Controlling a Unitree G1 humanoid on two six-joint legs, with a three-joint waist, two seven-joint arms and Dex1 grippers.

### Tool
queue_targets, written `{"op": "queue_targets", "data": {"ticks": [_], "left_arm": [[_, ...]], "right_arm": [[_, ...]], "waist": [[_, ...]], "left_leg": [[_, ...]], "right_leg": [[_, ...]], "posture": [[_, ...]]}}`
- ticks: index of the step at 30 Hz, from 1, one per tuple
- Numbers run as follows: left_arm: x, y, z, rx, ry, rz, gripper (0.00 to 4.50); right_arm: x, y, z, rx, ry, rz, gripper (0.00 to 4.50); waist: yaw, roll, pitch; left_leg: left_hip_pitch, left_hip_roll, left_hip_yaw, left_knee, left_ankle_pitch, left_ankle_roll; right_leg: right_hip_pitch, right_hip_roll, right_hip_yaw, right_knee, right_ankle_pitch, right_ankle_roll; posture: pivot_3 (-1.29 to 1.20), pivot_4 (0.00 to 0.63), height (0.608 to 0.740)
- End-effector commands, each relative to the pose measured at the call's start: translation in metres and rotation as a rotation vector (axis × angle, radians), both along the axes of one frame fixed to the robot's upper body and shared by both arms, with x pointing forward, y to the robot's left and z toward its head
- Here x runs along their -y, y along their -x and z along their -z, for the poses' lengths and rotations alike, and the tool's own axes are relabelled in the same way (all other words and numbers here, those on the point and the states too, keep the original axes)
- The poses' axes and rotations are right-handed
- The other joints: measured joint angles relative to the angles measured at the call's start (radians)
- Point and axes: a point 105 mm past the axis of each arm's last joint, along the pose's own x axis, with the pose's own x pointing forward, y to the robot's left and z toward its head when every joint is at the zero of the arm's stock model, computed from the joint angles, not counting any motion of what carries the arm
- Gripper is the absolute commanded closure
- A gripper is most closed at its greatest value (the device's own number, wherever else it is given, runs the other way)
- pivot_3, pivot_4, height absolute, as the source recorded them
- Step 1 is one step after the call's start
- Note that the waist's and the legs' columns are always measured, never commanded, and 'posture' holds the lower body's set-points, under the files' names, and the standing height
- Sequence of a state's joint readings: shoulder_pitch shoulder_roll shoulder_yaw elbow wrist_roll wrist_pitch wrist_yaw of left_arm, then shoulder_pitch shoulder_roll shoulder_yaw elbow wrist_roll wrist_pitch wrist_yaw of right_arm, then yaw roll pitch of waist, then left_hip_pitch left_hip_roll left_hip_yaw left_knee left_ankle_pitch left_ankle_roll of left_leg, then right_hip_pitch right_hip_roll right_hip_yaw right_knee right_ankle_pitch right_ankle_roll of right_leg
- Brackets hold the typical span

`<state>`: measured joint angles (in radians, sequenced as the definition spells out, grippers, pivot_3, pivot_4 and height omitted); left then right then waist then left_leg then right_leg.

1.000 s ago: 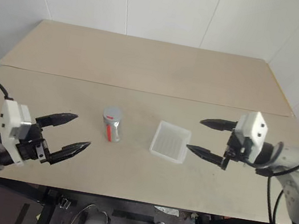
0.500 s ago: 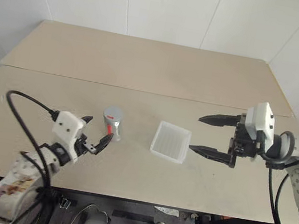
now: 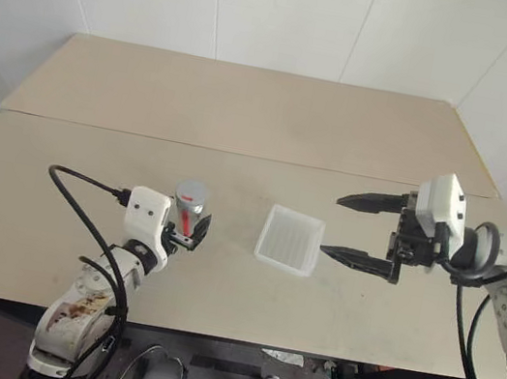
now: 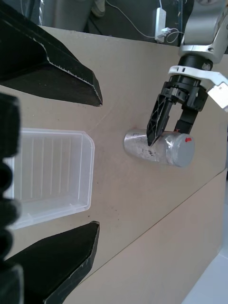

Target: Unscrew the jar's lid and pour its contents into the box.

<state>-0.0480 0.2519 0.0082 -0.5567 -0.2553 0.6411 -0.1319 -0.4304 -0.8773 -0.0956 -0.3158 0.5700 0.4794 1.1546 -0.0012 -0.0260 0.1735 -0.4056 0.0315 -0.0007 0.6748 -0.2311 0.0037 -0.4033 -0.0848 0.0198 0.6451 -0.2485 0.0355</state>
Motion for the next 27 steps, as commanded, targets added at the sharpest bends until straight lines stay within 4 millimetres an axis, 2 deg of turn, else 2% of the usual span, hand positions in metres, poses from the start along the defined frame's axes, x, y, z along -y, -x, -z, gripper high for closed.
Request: {"op": "queue_targets", "data": {"ticks": [1, 15, 18, 23, 25, 27], "left_arm": [[0.002, -0.005, -0.006, 0.038, -0.005, -0.025, 0.01], [0.019, -0.02, -0.002, 0.086, -0.056, -0.005, 0.01], [0.019, -0.024, -0.005, 0.124, -0.055, -0.036, 0.67], [0.018, -0.026, -0.004, 0.147, -0.043, -0.044, 2.26], [0.017, -0.028, -0.006, 0.157, -0.04, -0.046, 2.56], [0.017, -0.03, -0.01, 0.169, -0.047, -0.026, 2.56]], "right_arm": [[0.002, 0.006, -0.015, 0.085, 0.001, -0.011, 0.0], [0.002, 0.008, -0.014, 0.091, 0.007, -0.014, 0.0], [0.002, 0.009, -0.013, 0.091, 0.005, -0.011, 0.0], [0.001, 0.011, -0.012, 0.093, -0.004, -0.008, 0.0], [0.0, 0.011, -0.012, 0.096, -0.011, -0.006, 0.0], [-0.002, 0.012, -0.012, 0.099, -0.023, -0.008, 0.0]], "waist": [[0.002, 0.0, 0.0], [0.005, 0.0, 0.0], [0.007, 0.0, 0.0], [0.009, 0.0, 0.0], [0.009, 0.0, 0.0], [0.01, 0.0, 0.0]], "left_leg": [[0.0, 0.0, 0.0, 0.0, 0.0, 0.0], [0.0, 0.0, 0.0, 0.0, 0.0, 0.0], [0.0, 0.0, 0.0, 0.0, 0.0, 0.0], [0.0, 0.0, 0.0, 0.0, 0.0, 0.0], [0.0, 0.0, 0.0, 0.0, 0.0, 0.0], [0.0, 0.0, 0.0, 0.0, 0.0, 0.0]], "right_leg": [[0.0, 0.0, 0.0, 0.0, 0.0, 0.0], [0.0, 0.0, 0.0, 0.0, 0.0, 0.0], [0.0, 0.0, 0.0, 0.0, 0.0, 0.0], [0.0, 0.0, 0.0, 0.0, 0.0, 0.0], [0.0, 0.0, 0.0, 0.0, 0.0, 0.0], [0.0, 0.0, 0.0, 0.0, 0.0, 0.0]], "posture": [[0.0, 0.15, 0.74], [0.0, 0.15, 0.74], [0.0, 0.15, 0.74], [0.0, 0.15, 0.74], [0.0, 0.15, 0.74], [0.0, 0.15, 0.74]]}}
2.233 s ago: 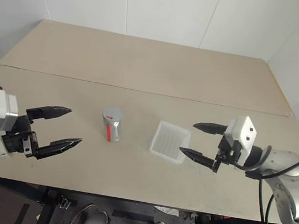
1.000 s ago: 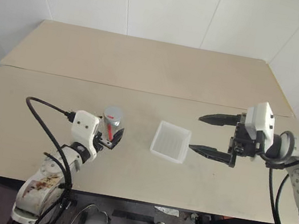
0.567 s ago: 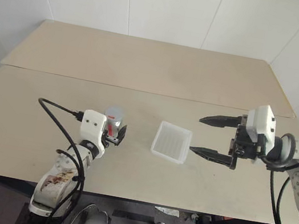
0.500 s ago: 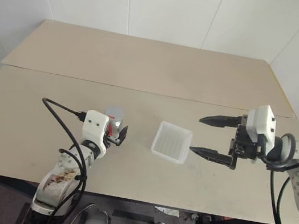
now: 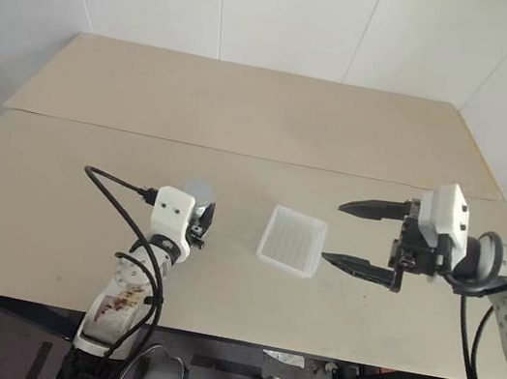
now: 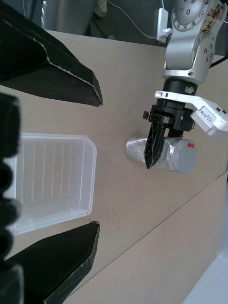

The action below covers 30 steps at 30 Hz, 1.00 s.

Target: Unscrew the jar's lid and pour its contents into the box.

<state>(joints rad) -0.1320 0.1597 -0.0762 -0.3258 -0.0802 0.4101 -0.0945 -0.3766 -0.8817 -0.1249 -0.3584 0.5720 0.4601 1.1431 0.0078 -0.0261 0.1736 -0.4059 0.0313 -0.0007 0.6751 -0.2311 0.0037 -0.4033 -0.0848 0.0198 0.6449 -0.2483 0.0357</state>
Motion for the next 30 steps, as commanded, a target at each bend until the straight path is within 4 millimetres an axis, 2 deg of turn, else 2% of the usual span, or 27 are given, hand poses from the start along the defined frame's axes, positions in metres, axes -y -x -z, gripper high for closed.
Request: {"op": "queue_targets", "data": {"ticks": [1, 6, 11, 13, 17, 23, 30], "left_arm": [[0.0, -0.004, -0.02, 0.081, -0.011, 0.038, 2.56], [-0.003, -0.003, -0.049, 0.112, -0.041, 0.244, 2.56], [-0.012, 0.007, -0.084, 0.074, -0.001, 0.631, 2.56], [-0.015, 0.01, -0.09, 0.058, -0.013, 0.758, 2.56], [-0.013, 0.012, -0.095, -0.016, -0.057, 1.014, 2.56], [0.004, 0.001, -0.096, -0.01, -0.143, 1.185, 2.56], [0.016, -0.002, -0.099, 0.045, -0.185, 1.26, 2.56]], "right_arm": [[-0.006, 0.006, -0.014, 0.082, -0.033, -0.017, 0.0], [-0.026, 0.005, -0.019, 0.109, -0.09, -0.049, 0.0], [-0.06, -0.008, -0.036, 0.114, -0.179, -0.076, 0.0], [-0.073, -0.015, -0.043, 0.093, -0.215, -0.061, 0.0], [-0.103, -0.022, -0.052, 0.018, -0.246, -0.05, 0.0], [-0.143, -0.023, -0.058, -0.031, -0.24, -0.059, 0.0], [-0.154, -0.031, -0.059, -0.065, -0.245, -0.018, 0.0]], "waist": [[0.001, 0.0, 0.0], [-0.004, 0.0, 0.0], [-0.02, 0.0, 0.0], [-0.022, 0.0, 0.0], [-0.021, 0.001, 0.0], [-0.018, 0.001, 0.0], [-0.021, 0.001, 0.0]], "left_leg": [[0.0, 0.0, 0.0, 0.0, 0.0, 0.0], [0.0, 0.0, 0.0, 0.0, 0.0, 0.0], [0.0, 0.001, 0.0, 0.0, 0.0, 0.0], [0.0, 0.001, 0.0, 0.0, 0.0, 0.0], [-0.001, 0.001, 0.0, -0.001, 0.0, 0.0], [-0.003, 0.001, -0.001, -0.001, 0.0, 0.0], [-0.011, 0.001, -0.001, 0.0, 0.0, 0.0]], "right_leg": [[0.0, 0.0, 0.0, 0.0, 0.0, 0.0], [0.0, 0.0, 0.0, 0.0, 0.0, 0.0], [-0.001, 0.001, 0.0, 0.001, 0.0, 0.0], [-0.001, 0.001, 0.0, 0.001, 0.0, 0.0], [-0.002, 0.001, -0.001, 0.001, 0.0, 0.0], [-0.003, 0.001, -0.002, 0.0, 0.0, 0.0], [-0.013, 0.001, -0.001, 0.004, 0.0, 0.0]], "posture": [[0.0, 0.15, 0.74], [0.0, 0.15, 0.74], [0.0, 0.15, 0.74], [0.0, 0.15, 0.74], [0.0, 0.15, 0.74], [0.0, 0.15, 0.74], [0.0, 0.15, 0.74]]}}
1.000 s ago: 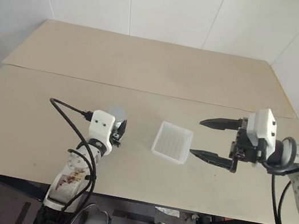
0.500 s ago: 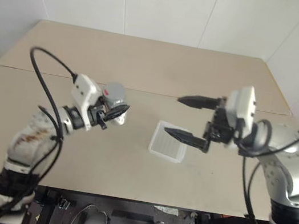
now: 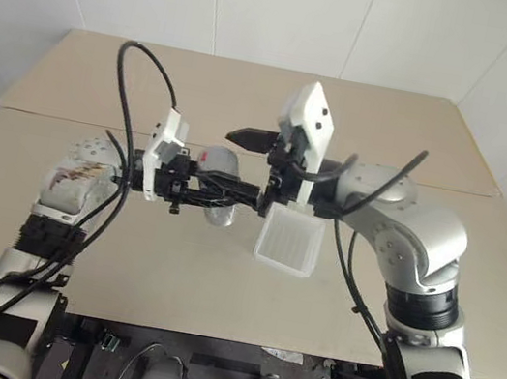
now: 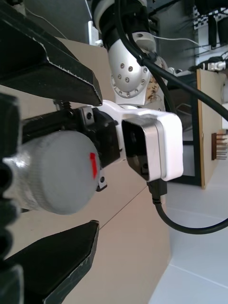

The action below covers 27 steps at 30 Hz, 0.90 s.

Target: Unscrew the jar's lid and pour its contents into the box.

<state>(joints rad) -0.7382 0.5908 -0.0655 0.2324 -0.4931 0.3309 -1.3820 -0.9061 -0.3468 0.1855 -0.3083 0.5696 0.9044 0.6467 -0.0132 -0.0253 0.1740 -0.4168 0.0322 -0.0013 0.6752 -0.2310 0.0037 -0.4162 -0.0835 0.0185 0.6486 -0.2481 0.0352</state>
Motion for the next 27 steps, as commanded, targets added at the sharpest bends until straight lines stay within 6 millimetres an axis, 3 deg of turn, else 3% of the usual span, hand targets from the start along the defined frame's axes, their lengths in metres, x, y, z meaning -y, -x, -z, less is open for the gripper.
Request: {"op": "queue_targets", "data": {"ticks": [1, 8, 11, 14, 19, 24, 27], "left_arm": [[0.003, 0.001, -0.013, 0.076, -0.003, 0.033, 2.56], [0.001, 0.002, -0.013, 0.087, -0.017, 0.044, 2.56], [0.001, 0.003, -0.013, 0.086, -0.017, 0.045, 2.56], [-0.001, 0.003, -0.015, 0.089, -0.016, 0.046, 2.56], [-0.002, 0.006, -0.021, 0.098, -0.021, 0.082, 2.56], [-0.004, 0.025, -0.037, 0.116, 0.001, 0.247, 2.56], [0.0, 0.034, -0.042, 0.111, 0.005, 0.308, 2.56]], "right_arm": [[-0.002, -0.001, -0.01, 0.033, -0.003, 0.017, 0.0], [-0.004, -0.004, -0.008, 0.027, 0.005, 0.012, 0.0], [-0.004, -0.004, -0.006, 0.027, 0.009, 0.001, 0.58], [-0.004, -0.004, -0.005, 0.026, 0.016, -0.008, 1.63], [-0.004, -0.002, -0.005, 0.04, 0.022, -0.062, 1.74], [0.01, 0.022, -0.009, 0.09, -0.019, -0.507, 1.74], [0.017, 0.023, -0.009, 0.09, 0.001, -0.711, 1.74]], "waist": [[0.0, 0.0, 0.0], [-0.003, 0.0, 0.0], [-0.003, 0.0, 0.0], [-0.003, 0.0, 0.0], [-0.003, 0.0, 0.0], [-0.003, 0.0, 0.0], [-0.004, 0.0, 0.0]], "left_leg": [[-0.001, 0.0, 0.0, 0.0, 0.0, 0.0], [-0.005, 0.0, 0.0, 0.0, 0.0, 0.0], [-0.005, 0.0, 0.0, 0.0, 0.0, 0.0], [-0.005, 0.0, 0.0, 0.001, 0.0, 0.0], [-0.005, 0.0, 0.0, 0.001, 0.0, 0.0], [-0.005, 0.0, 0.0, 0.001, 0.0, 0.0], [-0.005, 0.001, 0.0, 0.001, 0.0, 0.0]], "right_leg": [[-0.002, 0.0, 0.0, 0.0, 0.0, 0.0], [-0.006, 0.0, 0.0, 0.001, 0.0, 0.0], [-0.006, 0.0, 0.0, 0.001, 0.0, 0.0], [-0.006, 0.0, 0.0, 0.001, 0.0, 0.0], [-0.006, 0.0, 0.0, 0.001, 0.0, 0.0], [-0.005, 0.001, 0.0, 0.0, 0.0, 0.0], [-0.005, 0.001, 0.0, 0.0, 0.0, 0.0]], "posture": [[0.0, 0.15, 0.74], [0.0, 0.15, 0.74], [0.0, 0.15, 0.74], [0.0, 0.15, 0.74], [0.0, 0.15, 0.74], [0.0, 0.15, 0.74], [0.0, 0.15, 0.74]]}}
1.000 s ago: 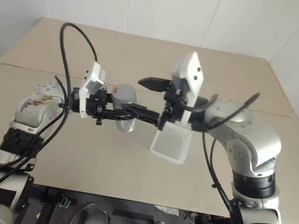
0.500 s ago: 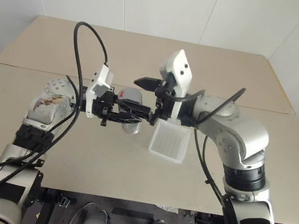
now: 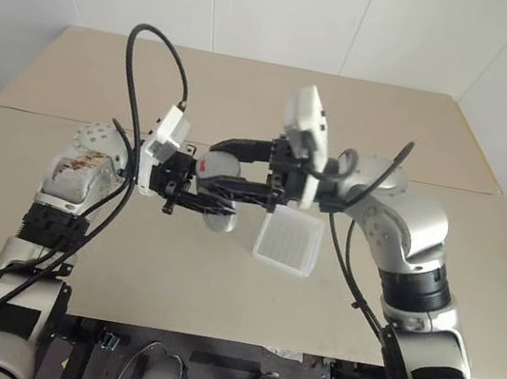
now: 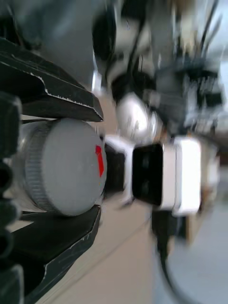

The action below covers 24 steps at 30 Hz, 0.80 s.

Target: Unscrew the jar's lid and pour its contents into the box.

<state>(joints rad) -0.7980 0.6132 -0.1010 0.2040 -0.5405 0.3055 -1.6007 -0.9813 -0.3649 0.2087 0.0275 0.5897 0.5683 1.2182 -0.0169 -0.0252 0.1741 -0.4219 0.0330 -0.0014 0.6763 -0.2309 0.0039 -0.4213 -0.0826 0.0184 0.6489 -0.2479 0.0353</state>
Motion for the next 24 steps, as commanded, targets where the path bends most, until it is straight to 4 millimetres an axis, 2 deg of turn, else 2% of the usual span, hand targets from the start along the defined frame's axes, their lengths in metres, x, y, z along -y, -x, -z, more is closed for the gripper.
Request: {"op": "queue_targets", "data": {"ticks": [1, 5, 9, 13, 15, 19, 24], "left_arm": [[-0.007, 0.011, -0.025, 0.04, 0.05, 0.058, 2.56], [-0.002, 0.022, -0.022, 0.061, 0.009, 0.119, 2.56], [-0.003, 0.02, -0.022, 0.06, 0.012, 0.109, 2.56], [-0.013, 0.015, -0.017, 0.031, 0.008, 0.049, 2.56], [-0.018, 0.011, -0.015, 0.012, 0.016, 0.006, 2.56], [-0.032, 0.002, -0.009, -0.016, 0.022, -0.1, 2.56], [-0.039, -0.017, 0.001, -0.011, 0.015, -0.262, 2.56]], "right_arm": [[0.013, 0.01, -0.007, 0.075, 0.023, -0.275, 1.74], [0.004, -0.003, -0.007, 0.045, 0.053, -0.331, 1.74], [-0.003, -0.013, -0.005, 0.076, 0.072, -0.31, 1.74], [0.005, -0.022, -0.015, 0.077, -0.002, -0.211, 0.42], [0.013, -0.023, -0.017, 0.104, -0.029, -0.154, 0.05], [0.028, -0.017, -0.022, 0.139, -0.065, 0.002, 0.05], [0.024, -0.009, -0.029, 0.118, -0.084, 0.219, 0.05]], "waist": [[-0.001, 0.0, 0.0], [-0.015, 0.0, 0.0], [-0.02, 0.001, 0.0], [-0.017, 0.001, 0.001], [-0.011, 0.001, 0.001], [0.0, 0.001, 0.001], [-0.002, 0.001, 0.001]], "left_leg": [[0.0, 0.0, 0.0, 0.0, 0.0, 0.0], [0.001, 0.002, 0.0, 0.0, 0.0, 0.0], [0.001, 0.004, 0.0, 0.0, 0.0, 0.0], [0.0, 0.004, 0.0, 0.001, 0.0, 0.0], [0.0, 0.004, -0.001, 0.001, 0.0, 0.0], [0.0, 0.004, -0.001, 0.001, 0.0, 0.0], [0.0, 0.004, -0.001, 0.001, 0.0, 0.0]], "right_leg": [[0.0, 0.0, 0.0, 0.0, 0.0, 0.0], [-0.001, 0.003, 0.001, 0.001, 0.0, -0.001], [-0.001, 0.005, 0.001, 0.001, 0.0, -0.001], [-0.002, 0.004, 0.001, 0.007, 0.0, -0.001], [-0.002, 0.004, 0.001, 0.007, 0.0, -0.001], [-0.002, 0.004, 0.001, 0.008, 0.0, -0.001], [-0.003, 0.005, 0.001, 0.01, 0.0, -0.001]], "posture": [[0.0, 0.15, 0.74], [0.0, 0.15, 0.74], [0.0, 0.15, 0.74], [0.0, 0.15, 0.74], [0.0, 0.15, 0.74], [0.0, 0.15, 0.74], [0.0, 0.15, 0.74]]}}
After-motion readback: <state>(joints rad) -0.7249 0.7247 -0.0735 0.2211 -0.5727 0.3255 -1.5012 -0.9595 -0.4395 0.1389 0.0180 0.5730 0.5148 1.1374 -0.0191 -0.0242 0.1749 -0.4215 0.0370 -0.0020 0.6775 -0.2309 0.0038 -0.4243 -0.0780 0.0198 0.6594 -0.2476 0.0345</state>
